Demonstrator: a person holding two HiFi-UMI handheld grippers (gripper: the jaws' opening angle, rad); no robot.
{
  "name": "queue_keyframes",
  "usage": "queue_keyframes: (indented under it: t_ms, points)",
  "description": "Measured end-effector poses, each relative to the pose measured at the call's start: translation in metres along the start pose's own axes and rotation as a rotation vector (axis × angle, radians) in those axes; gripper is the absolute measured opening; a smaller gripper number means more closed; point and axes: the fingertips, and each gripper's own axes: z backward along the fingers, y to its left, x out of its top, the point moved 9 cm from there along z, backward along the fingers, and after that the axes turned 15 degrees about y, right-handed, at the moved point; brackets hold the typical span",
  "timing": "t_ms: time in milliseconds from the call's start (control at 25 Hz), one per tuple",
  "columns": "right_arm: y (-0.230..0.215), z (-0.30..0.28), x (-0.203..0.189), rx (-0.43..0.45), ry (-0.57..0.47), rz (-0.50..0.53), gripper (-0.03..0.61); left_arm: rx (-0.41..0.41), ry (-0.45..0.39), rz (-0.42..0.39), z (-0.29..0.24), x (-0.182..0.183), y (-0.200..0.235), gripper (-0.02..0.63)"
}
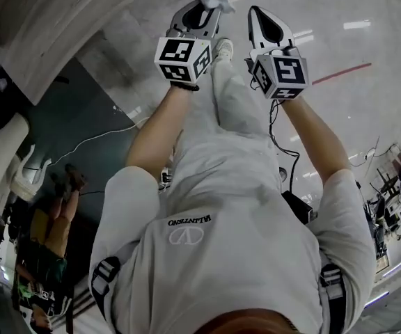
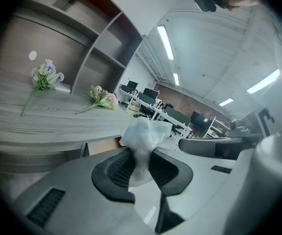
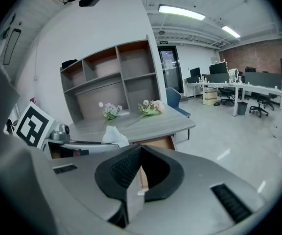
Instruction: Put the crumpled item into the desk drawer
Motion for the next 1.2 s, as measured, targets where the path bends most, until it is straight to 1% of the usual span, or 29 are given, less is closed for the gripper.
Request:
queue_keyframes:
  t_ms: [80,240,440,640,840,1000,1200]
  points:
    - [-0.014,-0.015,-0.005,0.004,-0.001,-0.010,-0.002,0.008,-0.003,-0.002,-0.020,-0.001,0.002,0.078]
    - [-0.020,-0.035,-0.020,0.018,0.012,-0.046,-0.002,0.033,0.028,0.004,-0.037,-0.015,0.006,0.078]
    - [-0.029,-0.064,-0.031,0.037,0.010,-0.018,-0.002,0.065,0.029,0.025,-0.061,-0.027,0.017,0.078]
    - [-0.037,-0.085,-0.044,0.041,0.003,-0.024,-0.002,0.092,0.036,0.056,-0.082,-0.040,0.031,0.078]
    - [-0.044,-0.103,-0.057,0.051,0.014,-0.041,-0.002,0.100,0.040,0.057,-0.095,-0.048,0.042,0.078]
    - [-0.049,-0.123,-0.066,0.049,0.018,-0.045,-0.002,0.122,0.055,0.080,-0.108,-0.060,0.052,0.078]
    - [-0.059,-0.134,-0.078,0.036,0.010,-0.061,-0.002,0.131,0.068,0.099,-0.129,-0.071,0.049,0.078]
